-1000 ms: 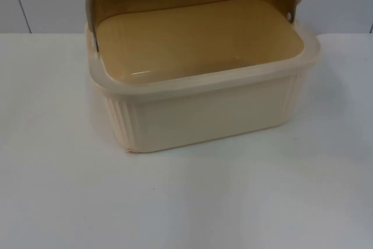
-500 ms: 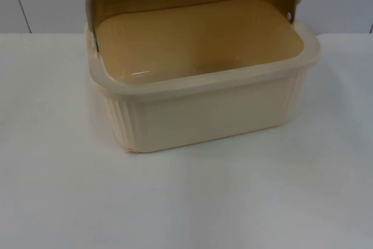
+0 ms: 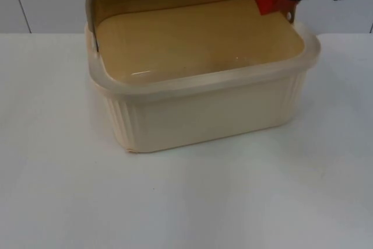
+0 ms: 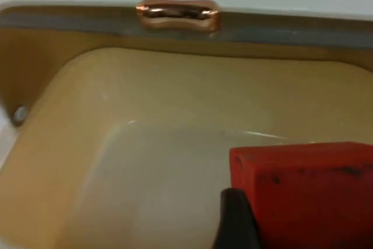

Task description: Open the box lid with the left hand, place the block into the box with the right hand, then close the box lid with the left hand.

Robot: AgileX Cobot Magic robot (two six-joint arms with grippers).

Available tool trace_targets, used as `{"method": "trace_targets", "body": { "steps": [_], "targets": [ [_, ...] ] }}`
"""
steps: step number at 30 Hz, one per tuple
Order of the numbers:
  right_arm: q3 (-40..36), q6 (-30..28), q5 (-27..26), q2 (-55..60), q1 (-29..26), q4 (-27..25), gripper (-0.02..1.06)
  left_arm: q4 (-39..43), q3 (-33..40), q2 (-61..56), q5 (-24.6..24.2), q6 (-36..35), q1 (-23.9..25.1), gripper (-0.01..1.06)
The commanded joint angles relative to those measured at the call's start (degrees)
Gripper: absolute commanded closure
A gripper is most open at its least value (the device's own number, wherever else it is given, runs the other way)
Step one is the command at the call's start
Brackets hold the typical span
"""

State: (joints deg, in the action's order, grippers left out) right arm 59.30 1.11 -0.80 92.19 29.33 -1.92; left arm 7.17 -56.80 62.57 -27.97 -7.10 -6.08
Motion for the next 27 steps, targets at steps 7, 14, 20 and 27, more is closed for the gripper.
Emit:
{"method": "trace_targets", "body": {
  "steps": [7,14,20,27],
  "targets": [
    [0.2,-2.4,-11.5,7.1,-0.6,0.3,1.04,0.3,0.1,-0.3,0.4,-0.3,0.2,0.04],
    [3.4,-2.4,-13.5,12.6,-0.6,0.2,1.04,0.3,0.1,-0.3,0.4,-0.3,0.2,0.04],
    [6.9,-2.4,-13.1,16.2,-0.6,0.1,1.04,0.3,0.1,-0.3,0.4,-0.3,0.2,0.04],
    [9.2,-2.4,-10.9,19.0,-0.6,0.0,0.9,0.3,0.5,-0.3,0.4,-0.3,0.2,0.04]
  ]
}}
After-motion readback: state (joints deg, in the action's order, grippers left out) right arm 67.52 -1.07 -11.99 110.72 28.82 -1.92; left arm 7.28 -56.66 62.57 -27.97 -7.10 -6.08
